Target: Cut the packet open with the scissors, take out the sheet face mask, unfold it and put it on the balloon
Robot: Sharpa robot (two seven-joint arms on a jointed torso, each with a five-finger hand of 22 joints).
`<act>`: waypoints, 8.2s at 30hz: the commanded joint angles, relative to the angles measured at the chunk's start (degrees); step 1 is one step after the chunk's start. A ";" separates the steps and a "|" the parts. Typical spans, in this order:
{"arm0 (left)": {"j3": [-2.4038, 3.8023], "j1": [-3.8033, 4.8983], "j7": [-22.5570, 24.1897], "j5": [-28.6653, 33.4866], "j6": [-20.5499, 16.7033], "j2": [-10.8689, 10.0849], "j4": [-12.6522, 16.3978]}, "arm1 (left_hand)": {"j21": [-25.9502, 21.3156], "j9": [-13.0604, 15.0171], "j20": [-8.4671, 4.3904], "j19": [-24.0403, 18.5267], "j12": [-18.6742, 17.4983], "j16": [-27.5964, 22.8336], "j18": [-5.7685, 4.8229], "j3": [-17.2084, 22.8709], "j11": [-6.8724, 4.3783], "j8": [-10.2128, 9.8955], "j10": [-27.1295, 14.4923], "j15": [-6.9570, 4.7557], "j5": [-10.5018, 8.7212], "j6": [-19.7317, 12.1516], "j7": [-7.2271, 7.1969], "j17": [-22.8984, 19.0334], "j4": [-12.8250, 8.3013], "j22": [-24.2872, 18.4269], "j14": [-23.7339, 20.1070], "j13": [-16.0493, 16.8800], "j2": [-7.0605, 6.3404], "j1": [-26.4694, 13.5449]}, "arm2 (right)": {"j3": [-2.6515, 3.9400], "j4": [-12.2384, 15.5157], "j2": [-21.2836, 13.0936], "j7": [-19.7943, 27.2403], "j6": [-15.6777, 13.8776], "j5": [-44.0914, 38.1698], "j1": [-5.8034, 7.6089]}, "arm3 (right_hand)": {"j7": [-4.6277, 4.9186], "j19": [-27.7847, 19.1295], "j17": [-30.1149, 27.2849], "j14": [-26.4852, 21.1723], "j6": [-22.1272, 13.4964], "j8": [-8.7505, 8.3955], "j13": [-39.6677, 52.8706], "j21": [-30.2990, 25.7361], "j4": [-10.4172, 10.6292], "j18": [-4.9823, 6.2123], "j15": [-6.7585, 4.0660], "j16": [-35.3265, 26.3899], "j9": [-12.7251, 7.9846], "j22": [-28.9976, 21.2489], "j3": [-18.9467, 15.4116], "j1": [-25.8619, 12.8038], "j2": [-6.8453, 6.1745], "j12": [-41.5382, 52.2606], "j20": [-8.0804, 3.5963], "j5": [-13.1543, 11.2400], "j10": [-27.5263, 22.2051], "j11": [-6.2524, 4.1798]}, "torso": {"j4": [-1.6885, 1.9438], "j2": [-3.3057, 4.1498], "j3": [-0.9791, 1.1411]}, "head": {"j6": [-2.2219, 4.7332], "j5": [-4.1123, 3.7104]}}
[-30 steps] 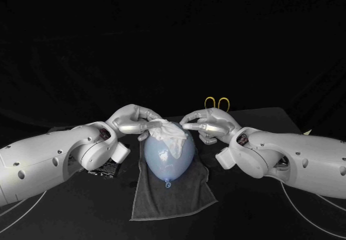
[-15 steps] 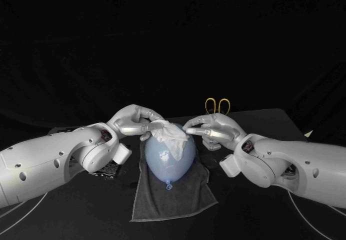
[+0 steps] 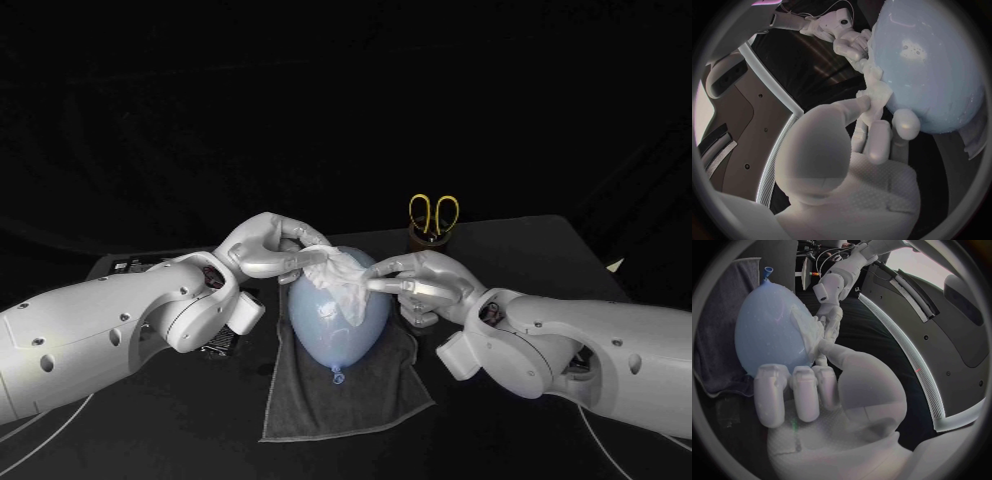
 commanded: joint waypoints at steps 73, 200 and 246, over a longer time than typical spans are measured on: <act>0.03 -2.43 5.15 -15.21 3.74 -9.16 3.43 | -1.24 -2.22 2.72 -7.64 -8.22 3.25 0.94 -0.72 1.69 -6.99 -1.23 2.77 0.34 -1.36 1.49 4.01 -8.19 -7.49 -0.11 -6.71 1.87 -2.05 | -0.09 0.17 0.56 -1.00 -0.40 1.64 -3.74 | 2.06 4.18 15.10 5.98 -2.26 -5.66 14.32 -0.27 1.25 -0.61 2.06 0.20 -4.08 13.66 0.39 -0.15 0.94 -0.06 1.69 -0.20 5.45 2.26 | 0.09 -0.01 0.05 | -4.64 0.91; 2.10 8.50 -7.61 4.23 2.71 6.82 -11.83 | -8.23 5.51 -0.60 -1.01 -8.29 -0.61 0.48 -8.08 -2.09 -2.08 6.22 -0.72 0.42 -0.57 -0.67 -5.59 2.06 -11.79 -0.92 -7.79 3.27 -3.36 | 0.42 -11.99 6.25 -2.02 -3.37 -13.48 3.19 | 1.42 -22.98 -30.44 -17.30 6.77 -6.50 -62.41 -50.84 -6.81 8.66 1.81 -22.07 -11.63 -12.70 6.43 2.68 2.57 -80.93 1.54 -0.15 -7.24 1.92 | -0.18 -1.81 0.29 | 3.63 0.04; 3.21 9.90 -8.48 3.95 2.54 7.00 -15.67 | -8.27 5.99 -0.65 -0.79 -8.38 -0.76 0.48 -7.25 -2.10 -2.07 6.18 -0.74 0.42 -0.57 -0.64 -6.05 1.94 -11.84 -0.97 -7.84 3.15 -3.03 | 0.41 -9.46 3.96 -7.52 -1.93 -17.64 3.26 | 3.08 -27.93 -34.33 -19.43 5.18 -7.63 -56.26 -41.61 -8.82 9.03 2.50 -21.92 -13.96 -4.36 8.10 13.55 -4.82 -74.17 2.04 -0.04 -14.06 3.45 | -0.03 -1.75 0.33 | 3.20 0.05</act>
